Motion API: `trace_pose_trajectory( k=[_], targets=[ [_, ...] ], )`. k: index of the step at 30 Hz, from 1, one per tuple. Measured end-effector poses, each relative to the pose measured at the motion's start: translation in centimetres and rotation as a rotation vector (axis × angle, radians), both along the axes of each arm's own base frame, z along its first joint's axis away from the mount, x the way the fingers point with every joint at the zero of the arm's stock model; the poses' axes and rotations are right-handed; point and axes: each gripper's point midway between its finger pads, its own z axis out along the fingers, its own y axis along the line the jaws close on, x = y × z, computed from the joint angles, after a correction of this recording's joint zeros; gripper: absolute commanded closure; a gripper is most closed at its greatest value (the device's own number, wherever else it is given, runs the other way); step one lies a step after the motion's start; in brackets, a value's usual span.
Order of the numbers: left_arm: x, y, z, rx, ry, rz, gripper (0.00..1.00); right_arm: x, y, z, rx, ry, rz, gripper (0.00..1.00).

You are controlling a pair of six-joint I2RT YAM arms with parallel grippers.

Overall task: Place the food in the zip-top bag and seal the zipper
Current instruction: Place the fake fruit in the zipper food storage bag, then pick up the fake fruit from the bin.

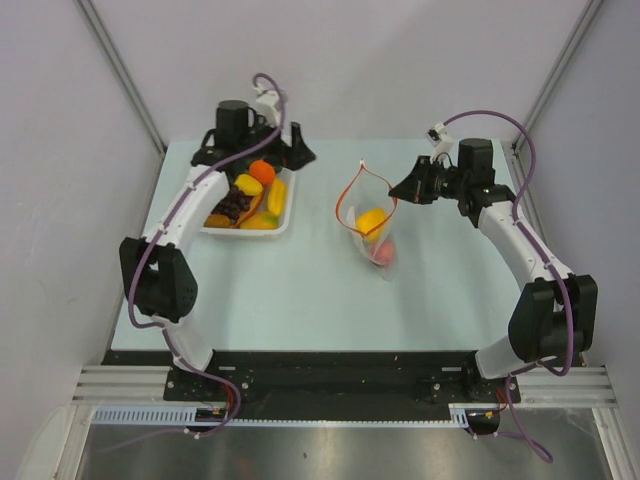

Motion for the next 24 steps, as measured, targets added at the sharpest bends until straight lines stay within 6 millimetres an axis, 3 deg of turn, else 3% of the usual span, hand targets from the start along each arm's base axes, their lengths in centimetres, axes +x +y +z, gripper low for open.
trace_pose_trajectory(
  k=[4,6,8,11,16,24],
  targets=[
    [4.6,10.0,-1.9,0.085,0.033,0.319,0.01,0.1,0.0,0.1,0.003,-0.004,0.001,1.00],
    [5.9,13.6,-3.1,0.121,0.056,0.432,0.00,0.1,0.0,0.2,0.007,-0.006,-0.001,1.00],
    [6.9,15.8,-4.6,0.154,0.091,0.504,0.01,0.2,0.0,0.3,0.009,-0.011,-0.003,1.00],
    [8.3,17.1,-7.1,0.187,0.135,0.544,0.00,0.3,0.0,0.4,0.010,-0.015,-0.003,1.00],
    [10.1,16.6,-11.4,0.231,0.195,0.506,0.00,0.5,0.0,0.1,0.009,-0.013,-0.005,1.00],
    [14.1,16.4,-14.6,0.297,0.170,0.456,0.00,0.8,-0.1,-0.2,0.001,-0.011,-0.016,1.00]
  ],
)
